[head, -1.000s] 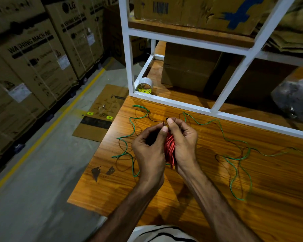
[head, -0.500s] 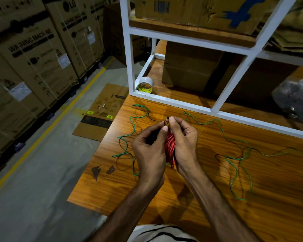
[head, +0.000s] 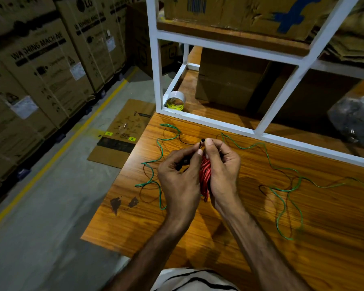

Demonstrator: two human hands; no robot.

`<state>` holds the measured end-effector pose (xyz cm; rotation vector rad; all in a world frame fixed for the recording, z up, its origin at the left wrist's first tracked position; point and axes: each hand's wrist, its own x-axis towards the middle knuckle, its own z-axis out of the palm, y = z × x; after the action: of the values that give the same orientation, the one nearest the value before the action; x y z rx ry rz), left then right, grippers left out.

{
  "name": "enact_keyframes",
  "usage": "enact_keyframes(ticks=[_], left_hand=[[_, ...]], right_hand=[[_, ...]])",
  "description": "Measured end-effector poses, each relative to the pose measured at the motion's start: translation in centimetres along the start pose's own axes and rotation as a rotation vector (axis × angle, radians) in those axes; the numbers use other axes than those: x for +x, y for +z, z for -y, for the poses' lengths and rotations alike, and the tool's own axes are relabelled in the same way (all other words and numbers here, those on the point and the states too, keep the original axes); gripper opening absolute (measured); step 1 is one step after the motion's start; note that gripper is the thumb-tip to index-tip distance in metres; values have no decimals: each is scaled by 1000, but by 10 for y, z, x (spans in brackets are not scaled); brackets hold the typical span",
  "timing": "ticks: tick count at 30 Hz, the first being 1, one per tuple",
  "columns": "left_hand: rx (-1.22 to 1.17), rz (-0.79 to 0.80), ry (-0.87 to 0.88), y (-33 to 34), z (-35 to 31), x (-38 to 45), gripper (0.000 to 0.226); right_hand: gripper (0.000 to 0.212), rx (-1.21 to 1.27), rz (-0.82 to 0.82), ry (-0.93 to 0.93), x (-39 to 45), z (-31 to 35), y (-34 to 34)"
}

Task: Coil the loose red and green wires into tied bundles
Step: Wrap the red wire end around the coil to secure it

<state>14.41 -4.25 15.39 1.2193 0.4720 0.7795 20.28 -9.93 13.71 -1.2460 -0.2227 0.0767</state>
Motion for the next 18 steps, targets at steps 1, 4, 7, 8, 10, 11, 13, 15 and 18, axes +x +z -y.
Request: enact_keyframes(ticks=[1,4,7,8,10,11,13,15,18], left_hand=[[9,-1,4,0,0,0,17],[30,0,12,-1,1,1,16],[58,5,28,-1,0,1,16],[68,10,33,-2,-1,0,16],[90,17,41,-2,-2,0,16],[101,19,46,-3,-2,0,15],[121,17,58,-4,-3,0,15],[127,9,64,-4,-3,0,15],[118,0,55,-4,-4,-1,13]], right_hand=[[20,3,-1,2,0,0,0],[21,20,-13,8,-1,0,1],[21,17,-5,4,-1,-1,1],[20,15,-2,0,-1,-1,0],[17,14,0,-10,-2,0,1],[16,20,-2,-12,-2,0,2],[13,29,-8,-14,-3,2,3],[10,28,-14,-22,-4,2,3],[9,26,-26,-40,-4,4,3]])
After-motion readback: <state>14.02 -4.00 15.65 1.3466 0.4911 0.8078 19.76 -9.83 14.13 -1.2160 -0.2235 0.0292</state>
